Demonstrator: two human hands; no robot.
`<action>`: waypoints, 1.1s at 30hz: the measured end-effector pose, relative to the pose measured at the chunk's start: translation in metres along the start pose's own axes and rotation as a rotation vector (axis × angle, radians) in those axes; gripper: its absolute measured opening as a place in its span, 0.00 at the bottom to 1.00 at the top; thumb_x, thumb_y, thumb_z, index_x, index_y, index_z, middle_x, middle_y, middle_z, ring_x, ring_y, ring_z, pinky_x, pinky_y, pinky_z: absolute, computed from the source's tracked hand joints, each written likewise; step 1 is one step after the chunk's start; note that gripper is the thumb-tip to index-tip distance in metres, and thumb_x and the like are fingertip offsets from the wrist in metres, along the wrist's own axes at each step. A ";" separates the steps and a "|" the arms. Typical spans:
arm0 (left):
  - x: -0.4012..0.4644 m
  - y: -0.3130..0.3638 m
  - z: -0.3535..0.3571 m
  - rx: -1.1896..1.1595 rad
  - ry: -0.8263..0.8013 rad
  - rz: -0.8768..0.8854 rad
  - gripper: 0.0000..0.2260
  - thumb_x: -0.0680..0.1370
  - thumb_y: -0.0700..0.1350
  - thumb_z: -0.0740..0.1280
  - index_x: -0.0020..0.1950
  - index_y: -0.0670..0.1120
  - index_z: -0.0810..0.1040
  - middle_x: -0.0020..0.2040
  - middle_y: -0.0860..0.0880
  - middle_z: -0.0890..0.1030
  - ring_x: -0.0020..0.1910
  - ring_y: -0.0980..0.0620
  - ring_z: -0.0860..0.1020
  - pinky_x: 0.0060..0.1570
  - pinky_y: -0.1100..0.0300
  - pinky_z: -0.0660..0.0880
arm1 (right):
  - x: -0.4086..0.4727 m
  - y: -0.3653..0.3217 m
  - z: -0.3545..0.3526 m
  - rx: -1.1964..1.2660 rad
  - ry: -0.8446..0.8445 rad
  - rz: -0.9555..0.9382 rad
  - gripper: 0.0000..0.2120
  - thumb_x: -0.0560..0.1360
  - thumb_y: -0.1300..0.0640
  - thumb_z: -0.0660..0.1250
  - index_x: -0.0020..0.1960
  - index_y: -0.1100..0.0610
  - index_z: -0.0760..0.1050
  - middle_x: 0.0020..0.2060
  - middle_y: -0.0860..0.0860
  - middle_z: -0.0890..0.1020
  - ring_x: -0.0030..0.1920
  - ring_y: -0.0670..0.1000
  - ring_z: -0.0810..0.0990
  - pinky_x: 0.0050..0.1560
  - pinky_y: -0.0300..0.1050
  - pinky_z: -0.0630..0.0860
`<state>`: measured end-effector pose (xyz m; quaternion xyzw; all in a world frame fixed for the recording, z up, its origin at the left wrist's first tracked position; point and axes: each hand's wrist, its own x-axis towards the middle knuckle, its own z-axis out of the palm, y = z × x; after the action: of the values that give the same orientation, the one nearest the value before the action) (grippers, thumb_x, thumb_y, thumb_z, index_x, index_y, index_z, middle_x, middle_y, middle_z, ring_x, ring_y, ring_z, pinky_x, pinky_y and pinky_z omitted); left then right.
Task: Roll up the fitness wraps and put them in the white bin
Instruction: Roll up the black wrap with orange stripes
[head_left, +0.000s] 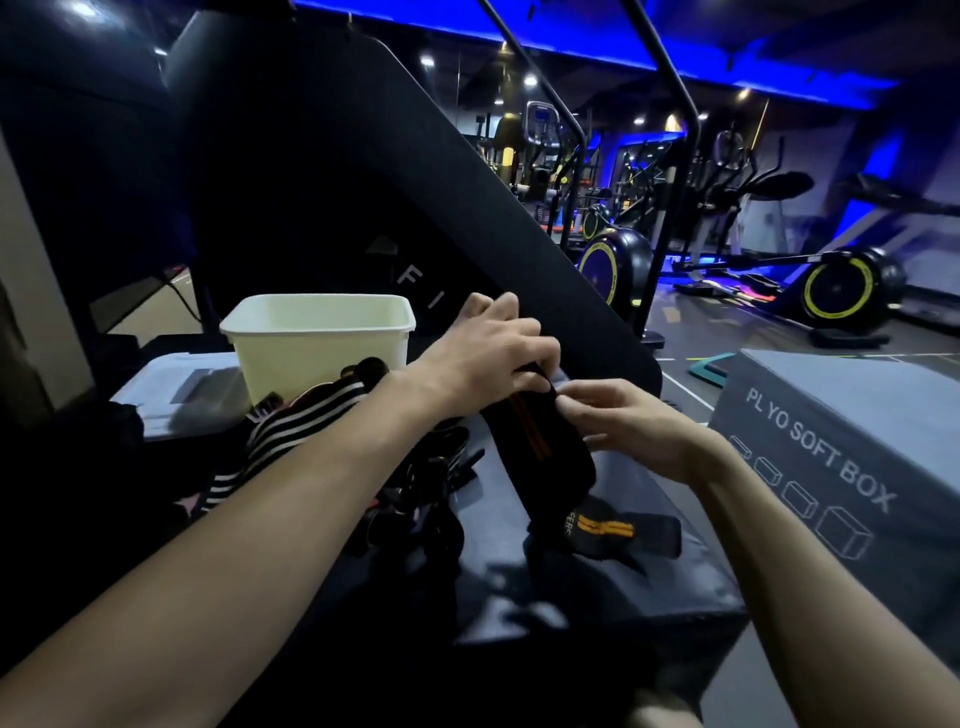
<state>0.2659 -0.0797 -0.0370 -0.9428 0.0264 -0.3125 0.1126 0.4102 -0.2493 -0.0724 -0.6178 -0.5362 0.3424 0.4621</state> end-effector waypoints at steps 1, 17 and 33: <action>-0.004 -0.003 0.004 0.008 0.067 -0.024 0.10 0.76 0.58 0.71 0.51 0.55 0.81 0.45 0.56 0.77 0.56 0.47 0.71 0.59 0.51 0.59 | 0.002 0.002 0.002 0.006 -0.017 0.018 0.14 0.81 0.54 0.67 0.62 0.61 0.79 0.46 0.52 0.82 0.46 0.48 0.80 0.45 0.41 0.78; -0.060 0.055 0.040 -0.866 -0.078 -0.828 0.24 0.75 0.65 0.71 0.61 0.51 0.73 0.50 0.55 0.82 0.50 0.56 0.82 0.55 0.57 0.78 | 0.045 -0.019 -0.001 0.183 0.577 0.091 0.07 0.82 0.64 0.65 0.51 0.58 0.81 0.41 0.57 0.80 0.32 0.50 0.75 0.21 0.35 0.70; -0.052 0.074 0.083 -1.346 -0.263 -1.040 0.07 0.84 0.39 0.63 0.59 0.42 0.80 0.48 0.46 0.82 0.47 0.51 0.80 0.50 0.57 0.77 | 0.026 0.055 -0.019 0.257 0.628 0.559 0.13 0.80 0.68 0.55 0.39 0.59 0.70 0.26 0.55 0.75 0.20 0.47 0.71 0.23 0.41 0.74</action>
<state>0.2755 -0.1288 -0.1489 -0.7298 -0.2425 -0.1305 -0.6258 0.4521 -0.2273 -0.1154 -0.7509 -0.1350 0.3138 0.5652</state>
